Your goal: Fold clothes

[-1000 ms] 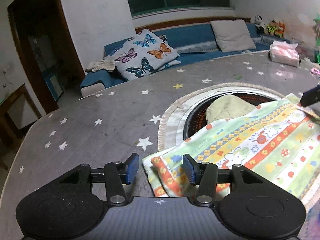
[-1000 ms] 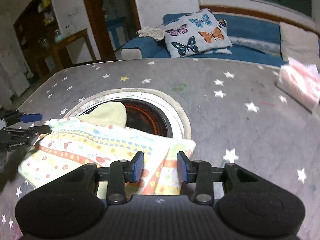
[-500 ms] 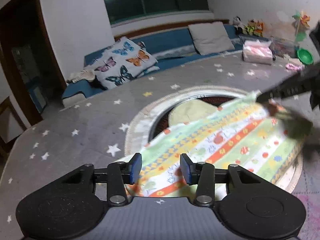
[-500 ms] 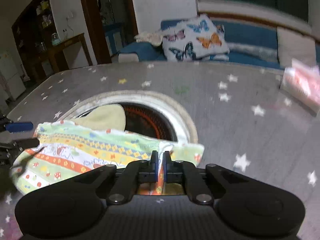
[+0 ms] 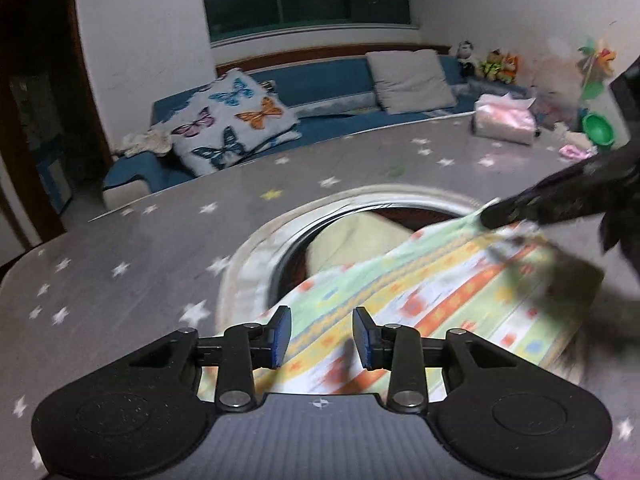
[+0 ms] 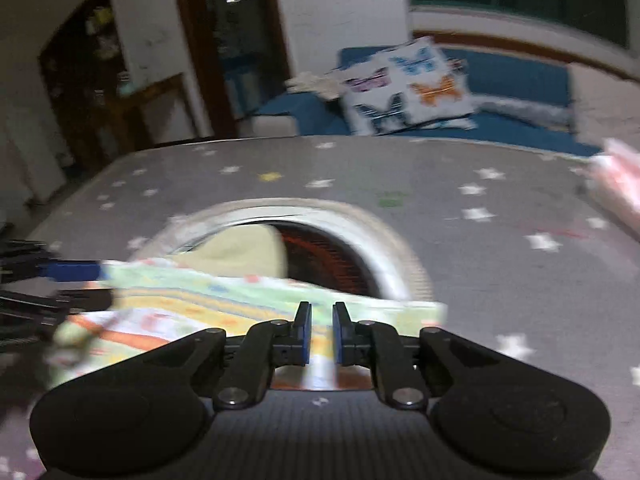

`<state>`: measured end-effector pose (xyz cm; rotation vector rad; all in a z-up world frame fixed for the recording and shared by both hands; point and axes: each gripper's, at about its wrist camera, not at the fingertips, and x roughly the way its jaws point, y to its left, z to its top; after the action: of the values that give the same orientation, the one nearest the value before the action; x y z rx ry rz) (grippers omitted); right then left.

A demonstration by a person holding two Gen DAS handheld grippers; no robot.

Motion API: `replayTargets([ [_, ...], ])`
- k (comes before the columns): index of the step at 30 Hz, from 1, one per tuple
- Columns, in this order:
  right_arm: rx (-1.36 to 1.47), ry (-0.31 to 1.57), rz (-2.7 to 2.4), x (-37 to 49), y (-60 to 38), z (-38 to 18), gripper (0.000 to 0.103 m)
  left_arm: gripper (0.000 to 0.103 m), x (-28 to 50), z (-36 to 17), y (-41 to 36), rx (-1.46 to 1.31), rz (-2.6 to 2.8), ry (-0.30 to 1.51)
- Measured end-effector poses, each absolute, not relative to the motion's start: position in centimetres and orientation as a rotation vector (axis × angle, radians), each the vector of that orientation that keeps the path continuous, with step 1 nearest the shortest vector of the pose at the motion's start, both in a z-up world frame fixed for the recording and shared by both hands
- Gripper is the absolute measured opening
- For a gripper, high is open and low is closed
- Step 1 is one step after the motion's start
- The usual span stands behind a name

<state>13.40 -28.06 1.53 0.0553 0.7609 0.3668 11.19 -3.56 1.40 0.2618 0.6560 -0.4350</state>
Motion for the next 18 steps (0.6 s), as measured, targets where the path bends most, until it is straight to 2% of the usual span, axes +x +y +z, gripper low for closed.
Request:
replayTargets([
  [7,0.06,0.794,0.427,15.9,-24.9,0.3,0.011,0.025,14.5,0.1,-5.6,0.211,-0.461,0.726],
  [11,0.055,0.797,0.41,16.8,-24.5,-0.5,0.011,0.026,16.0,-0.5,-5.3,0.151,-0.444,0.756],
  [18,0.044,0.77,0.408,15.4,-25.1,0.4,0.02,0.027,15.0,0.2,-4.4,0.089,-0.426,0.741],
])
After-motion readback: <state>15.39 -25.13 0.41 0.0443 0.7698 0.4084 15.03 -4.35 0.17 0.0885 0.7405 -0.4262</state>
